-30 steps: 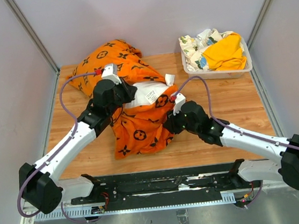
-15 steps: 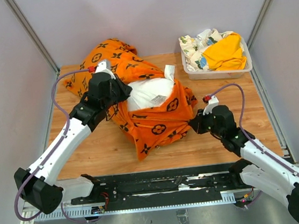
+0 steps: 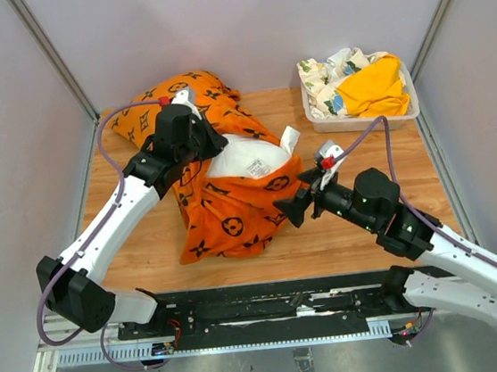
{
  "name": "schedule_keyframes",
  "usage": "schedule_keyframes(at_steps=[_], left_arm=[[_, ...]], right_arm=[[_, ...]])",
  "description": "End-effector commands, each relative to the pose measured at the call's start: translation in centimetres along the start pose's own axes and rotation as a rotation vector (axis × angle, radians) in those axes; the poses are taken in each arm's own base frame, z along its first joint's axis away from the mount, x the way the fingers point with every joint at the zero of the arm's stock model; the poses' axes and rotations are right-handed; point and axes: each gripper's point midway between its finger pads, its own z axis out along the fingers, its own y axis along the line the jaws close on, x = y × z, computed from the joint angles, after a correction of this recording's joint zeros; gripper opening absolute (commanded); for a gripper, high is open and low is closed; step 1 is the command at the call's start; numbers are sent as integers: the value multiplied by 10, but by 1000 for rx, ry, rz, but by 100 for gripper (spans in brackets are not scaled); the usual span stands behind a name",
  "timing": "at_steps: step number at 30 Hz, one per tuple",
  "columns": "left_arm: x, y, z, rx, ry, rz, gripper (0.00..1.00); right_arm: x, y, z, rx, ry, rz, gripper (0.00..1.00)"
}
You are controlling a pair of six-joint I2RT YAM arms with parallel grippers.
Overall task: Remove the pillowcase from the pillow
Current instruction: Remove the pillow from the pillowcase.
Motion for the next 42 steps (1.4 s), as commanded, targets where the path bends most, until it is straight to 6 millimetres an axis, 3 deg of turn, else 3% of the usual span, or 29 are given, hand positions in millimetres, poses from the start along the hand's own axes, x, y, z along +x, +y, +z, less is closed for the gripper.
schedule_keyframes(at_steps=[1,4,6,11,15,21,26,33,37,42], left_arm=[[-26,-33,-11,142,-63,13,0],[-24,-37,-11,167,-55,1,0],[-22,-42,-11,192,-39,-4,0],[-13,-48,-16,245,-14,-12,0],[-10,-50,-19,270,-12,-15,0],[-8,-49,-23,283,-17,-15,0],[-9,-49,-28,289,-36,-21,0],[-22,-46,-21,255,-90,-64,0],[-48,-50,-16,230,-172,-94,0],[-89,-54,-19,176,-289,-135,0]], right_arm=[[-20,36,27,-149,-7,-146,90],[-23,59,50,-252,-10,-186,86],[-37,68,61,-283,-39,-199,83],[-56,79,84,-319,-86,-239,77],[-48,79,105,-321,-66,-277,70],[-6,88,126,-390,60,-245,66],[34,91,118,-431,151,-190,56],[91,121,76,-575,298,-107,16],[118,140,49,-643,385,-73,2],[155,148,32,-664,459,11,1]])
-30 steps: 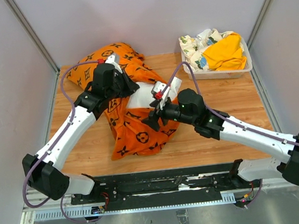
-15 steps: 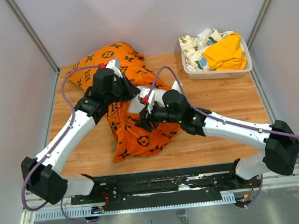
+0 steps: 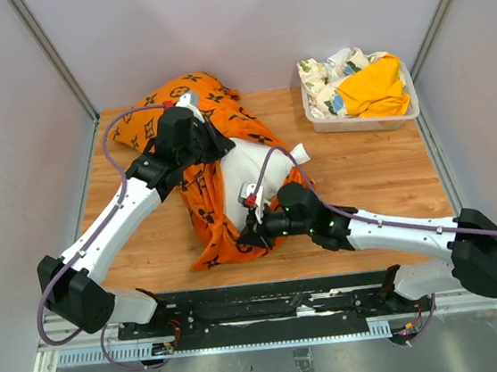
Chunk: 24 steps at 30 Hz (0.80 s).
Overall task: Remove the pillowcase from the pillow
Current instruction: Remove the pillow from the pillowcase.
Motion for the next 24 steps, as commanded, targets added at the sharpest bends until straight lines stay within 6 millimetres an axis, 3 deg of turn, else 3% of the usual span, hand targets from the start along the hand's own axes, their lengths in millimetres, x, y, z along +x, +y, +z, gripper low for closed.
schedule_keyframes(at_steps=[1,7,11,13,14,15,17,19,20,24], left_arm=[[-115,-52,-25,91,-380,-62,0],[-152,-51,-35,8,-493,-106,0],[-166,-53,-44,-8,-539,-129,0],[-171,-54,-49,-8,-553,-121,0],[-172,-54,-51,-10,-558,-118,0],[-172,-53,-52,-12,-561,-113,0],[-167,-56,-54,20,-560,-93,0],[-158,-60,-55,74,-548,-79,0],[-152,-62,-53,103,-533,-67,0],[-130,-61,-42,144,-470,-58,0]], right_arm=[[62,46,-2,-146,146,142,1],[101,70,10,-139,254,109,1],[131,67,16,-112,344,116,1],[136,66,15,-108,363,109,1],[132,66,13,-106,352,99,2],[125,64,10,-93,337,85,13],[100,57,3,-58,280,47,59],[65,49,-8,-17,184,15,92],[42,44,-15,10,120,-3,100],[-40,32,-47,104,-116,-82,98]])
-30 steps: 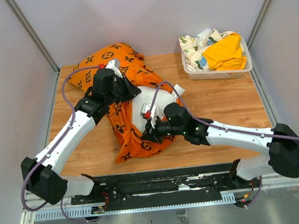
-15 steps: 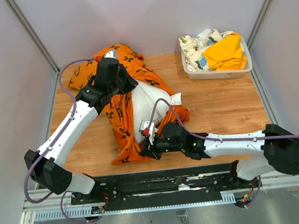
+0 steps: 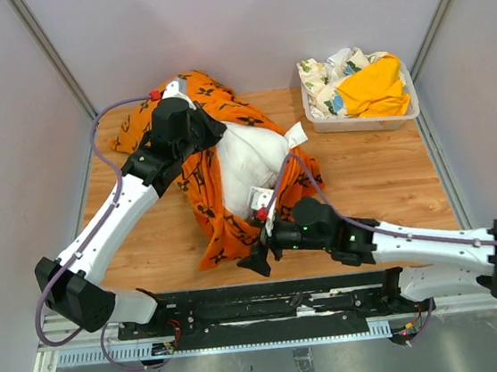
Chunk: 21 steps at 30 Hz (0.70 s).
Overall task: Remove the pillowcase from the pillow
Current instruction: Remove the pillow from the pillowcase.
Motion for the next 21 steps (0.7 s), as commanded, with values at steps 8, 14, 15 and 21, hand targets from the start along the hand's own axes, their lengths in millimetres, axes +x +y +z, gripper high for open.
schedule_keyframes(at_steps=[8,14,15,21], left_arm=[[-65,-69,-32,283,-265,-72,0],[-57,-91,-46,390,-236,11,0],[-56,-91,-48,401,-234,17,0],[-48,-86,-52,411,-228,19,0]], right_arm=[[-96,-46,-36,268,-233,-73,98],[-105,-85,-51,400,-263,-27,98],[-105,-97,-58,422,-276,17,98],[-74,-179,-95,680,-223,413,98]])
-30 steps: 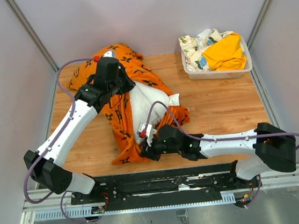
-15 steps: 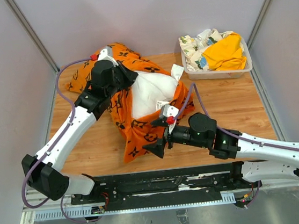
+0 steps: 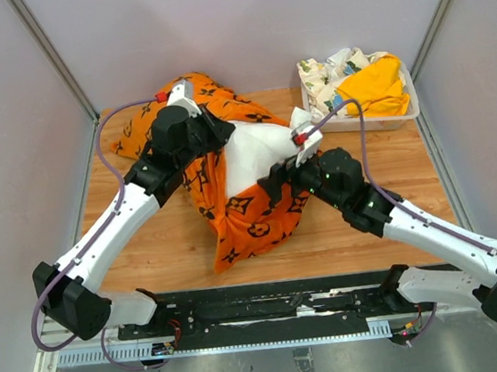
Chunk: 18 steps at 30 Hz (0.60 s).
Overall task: Remove the pillowcase from the pillow
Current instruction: Remove the pillow from the pillowcase.
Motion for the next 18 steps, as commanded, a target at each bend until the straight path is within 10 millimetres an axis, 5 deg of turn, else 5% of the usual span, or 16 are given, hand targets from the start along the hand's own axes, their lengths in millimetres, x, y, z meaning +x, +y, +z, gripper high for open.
schedule_keyframes(at_steps=[1,4,9,18], left_arm=[[-58,-58,-33,220,-197,-6,0],[-56,-56,-32,215,-193,-2,0],[-48,-58,-29,236,-172,-4,0],[-20,-66,-24,296,-109,-4,0]], right_arm=[[16,-59,-2,243,117,311,98],[29,-68,4,236,138,475,98],[24,-50,21,78,57,711,98],[34,-55,40,153,77,948,98]])
